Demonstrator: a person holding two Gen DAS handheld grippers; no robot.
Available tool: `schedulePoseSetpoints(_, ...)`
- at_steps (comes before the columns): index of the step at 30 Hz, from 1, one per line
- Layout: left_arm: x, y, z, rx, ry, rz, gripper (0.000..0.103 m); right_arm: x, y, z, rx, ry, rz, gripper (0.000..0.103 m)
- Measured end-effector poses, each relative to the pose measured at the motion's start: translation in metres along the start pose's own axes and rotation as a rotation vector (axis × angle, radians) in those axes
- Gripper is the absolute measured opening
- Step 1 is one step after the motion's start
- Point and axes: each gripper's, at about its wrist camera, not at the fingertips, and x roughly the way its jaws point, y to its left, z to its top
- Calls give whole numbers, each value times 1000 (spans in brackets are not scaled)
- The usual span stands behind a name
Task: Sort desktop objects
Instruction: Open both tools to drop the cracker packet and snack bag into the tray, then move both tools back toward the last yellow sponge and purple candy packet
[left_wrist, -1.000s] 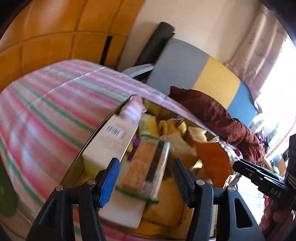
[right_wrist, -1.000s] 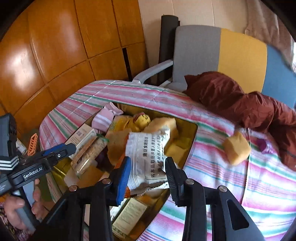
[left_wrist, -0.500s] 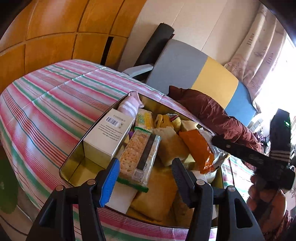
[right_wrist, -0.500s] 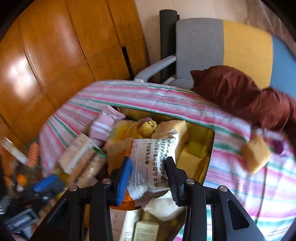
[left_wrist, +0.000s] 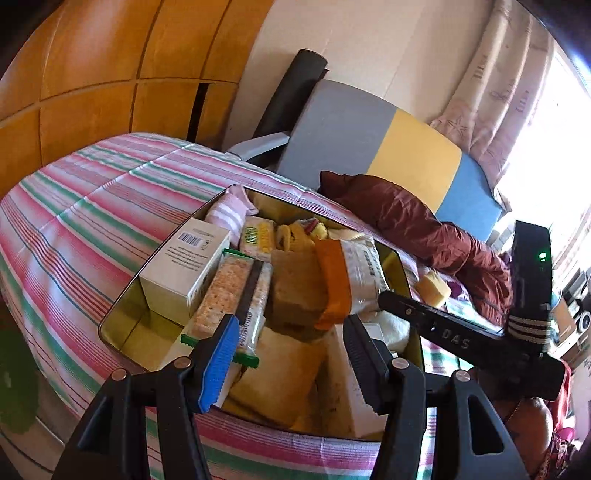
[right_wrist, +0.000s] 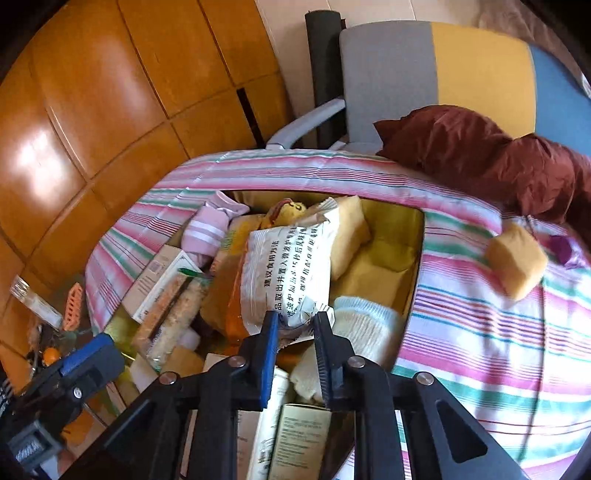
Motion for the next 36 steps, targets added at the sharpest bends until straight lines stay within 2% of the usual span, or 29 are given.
schedulePoseSetpoints(3,1,-7,-3,18,2,12,59,-16,-3,-7,-12,-48,37,23)
schedulePoseSetpoints(5,5,-12,-4,13,17,5,59,-28,-5,-10,-29,-71,28,25)
schedulePoseSetpoints(7,8,-19,-8,12,32,-6,59,-45,-9,-15,-54,-101,9,32)
schedulePoseSetpoints(9,9,-31,-11,30,44,-25,59,-59,-17,-19,-66,-124,-20,46)
schedulePoseSetpoints(10,10,-38,-13,49,49,-32,59,-65,-22,-21,-65,-132,-35,47)
schedulePoseSetpoints(16,9,-86,-25,178,67,-72,59,-89,-62,-31,-7,-131,-92,47)
schedulePoseSetpoints(21,7,-119,-37,265,76,-93,59,-104,-94,-43,24,-122,-194,47)
schedulePoseSetpoints(29,12,-147,-48,316,111,-110,59,-121,-119,-53,-1,-128,-299,48)
schedulePoseSetpoints(36,15,-167,-52,352,120,-116,59,-128,-131,-55,-18,-127,-335,49)
